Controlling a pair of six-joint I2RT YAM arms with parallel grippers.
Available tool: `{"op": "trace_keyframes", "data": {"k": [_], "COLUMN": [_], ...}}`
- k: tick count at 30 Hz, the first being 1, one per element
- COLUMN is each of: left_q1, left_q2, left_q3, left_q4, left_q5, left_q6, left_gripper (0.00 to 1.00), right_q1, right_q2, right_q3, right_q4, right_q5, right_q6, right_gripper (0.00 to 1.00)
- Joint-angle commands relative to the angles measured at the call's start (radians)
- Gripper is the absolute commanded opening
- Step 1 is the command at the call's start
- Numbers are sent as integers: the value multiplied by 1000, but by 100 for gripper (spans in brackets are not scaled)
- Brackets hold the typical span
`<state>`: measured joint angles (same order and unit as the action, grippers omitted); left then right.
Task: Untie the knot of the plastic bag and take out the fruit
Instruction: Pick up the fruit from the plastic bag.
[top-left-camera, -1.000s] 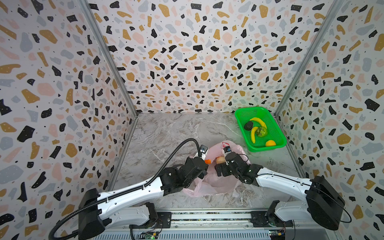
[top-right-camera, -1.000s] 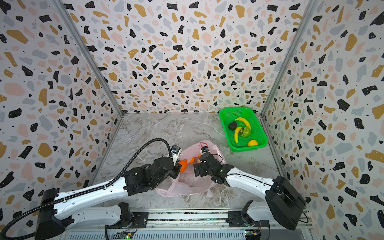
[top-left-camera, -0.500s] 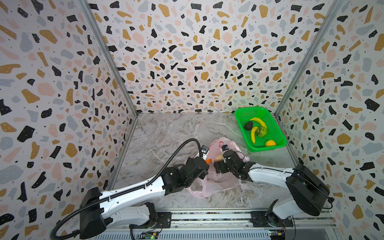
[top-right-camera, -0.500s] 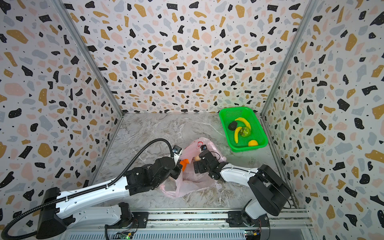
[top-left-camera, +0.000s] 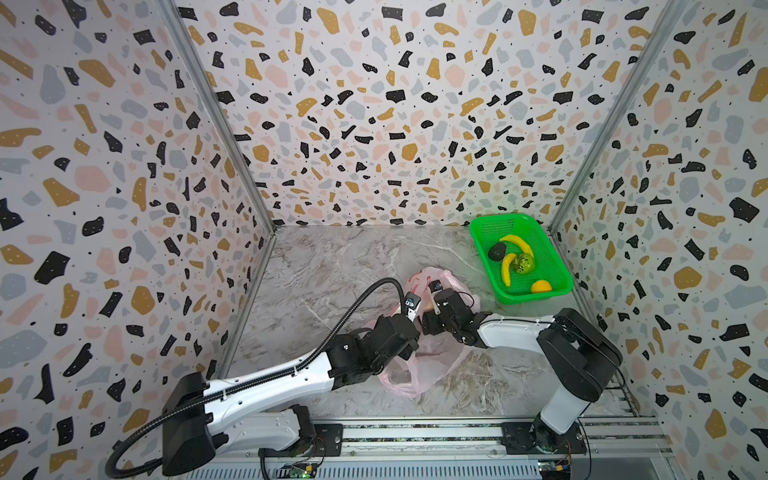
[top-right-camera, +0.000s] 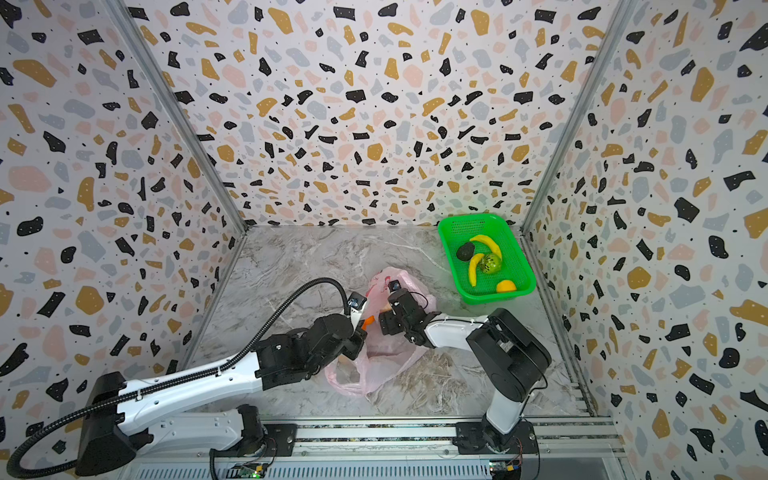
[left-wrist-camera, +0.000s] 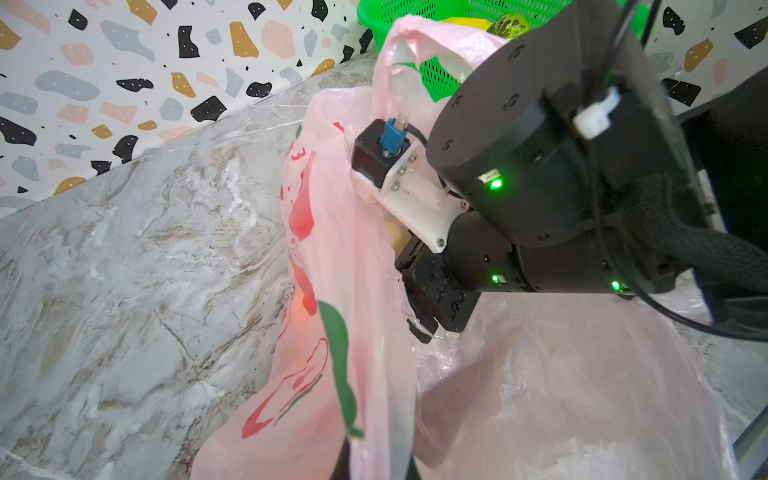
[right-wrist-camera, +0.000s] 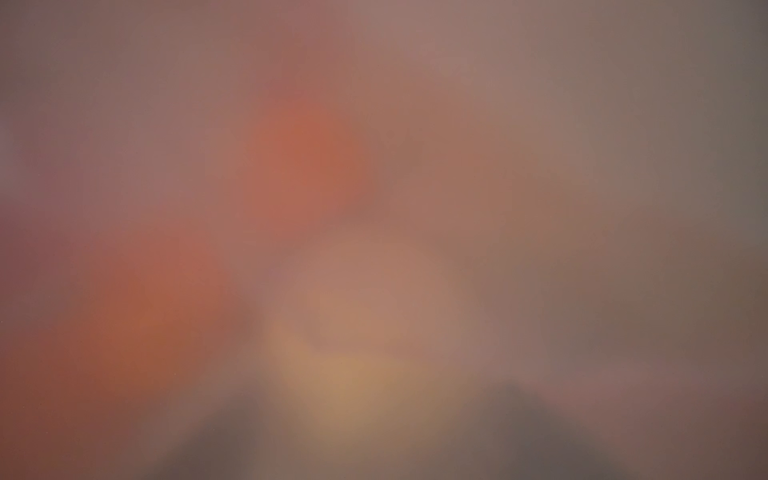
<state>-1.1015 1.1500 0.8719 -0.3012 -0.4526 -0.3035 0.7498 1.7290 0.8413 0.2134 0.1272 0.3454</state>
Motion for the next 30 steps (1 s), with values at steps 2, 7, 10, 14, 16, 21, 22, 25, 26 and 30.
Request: {"op": "trace_keyframes", "data": {"k": [2, 7, 10, 14, 16, 21, 22, 25, 26, 30], "left_q1": [-4, -4, -4, -4, -4, -4, -4, -4, -4, -4], "left_q2": [-8, -15, -19, -21, -21, -3, 4, 23, 26, 24], "left_q3": [-13, -7, -5, 3, 10, 31, 37, 56, 60, 65], "left_q4": [36, 15, 8, 5, 7, 2, 2, -5, -9, -11], "left_q5": [4, -19, -32, -40, -38, -45, -51, -70, -75, -79], "left_q6": [-6, -3, -4, -3, -3, 3, 7, 12, 13, 13], "left_gripper": [0, 0, 0, 0, 0, 0, 0, 0, 0, 0], "right_q1": [-6, -4, -1, 0, 0, 2, 4, 28, 40, 88], "right_q2": [15, 4, -45, -139, -201, -331, -354, -427, -452, -547], "right_q3": [46, 43, 15, -32, -56, -82, -85, -95, -94, -83], "right_q4": [39, 22, -2, -51, -86, -192, -215, -279, -301, -389], "right_q5": [14, -7, -12, -18, -21, -98, -122, -152, -153, -165], "right_q6": [-22, -28, -35, -34, -30, -32, -35, -43, -45, -30], "right_gripper": [65, 52, 50, 48, 48, 48, 48, 48, 48, 49]}}
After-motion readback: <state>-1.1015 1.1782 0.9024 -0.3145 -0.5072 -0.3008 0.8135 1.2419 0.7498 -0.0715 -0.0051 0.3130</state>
